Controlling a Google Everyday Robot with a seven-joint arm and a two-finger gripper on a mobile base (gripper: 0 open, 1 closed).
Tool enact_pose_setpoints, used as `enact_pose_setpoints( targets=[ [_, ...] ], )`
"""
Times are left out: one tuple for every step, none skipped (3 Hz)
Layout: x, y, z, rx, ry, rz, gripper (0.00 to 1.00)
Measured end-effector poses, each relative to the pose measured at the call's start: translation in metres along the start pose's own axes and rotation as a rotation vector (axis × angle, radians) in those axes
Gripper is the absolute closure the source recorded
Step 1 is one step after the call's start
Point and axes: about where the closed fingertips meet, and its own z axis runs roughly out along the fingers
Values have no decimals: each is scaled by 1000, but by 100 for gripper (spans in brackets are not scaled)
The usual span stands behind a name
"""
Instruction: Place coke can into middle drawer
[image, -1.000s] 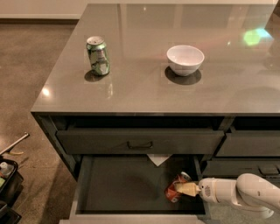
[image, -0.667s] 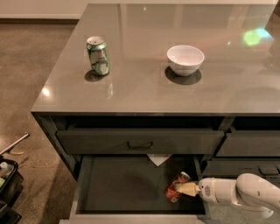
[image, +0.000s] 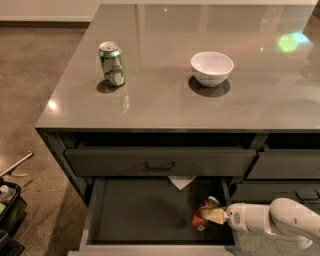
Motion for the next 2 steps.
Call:
enact_pose_setpoints(
  targets=[
    [0,0,0,0,0,0,0],
    [0,0,0,0,0,0,0]
  ],
)
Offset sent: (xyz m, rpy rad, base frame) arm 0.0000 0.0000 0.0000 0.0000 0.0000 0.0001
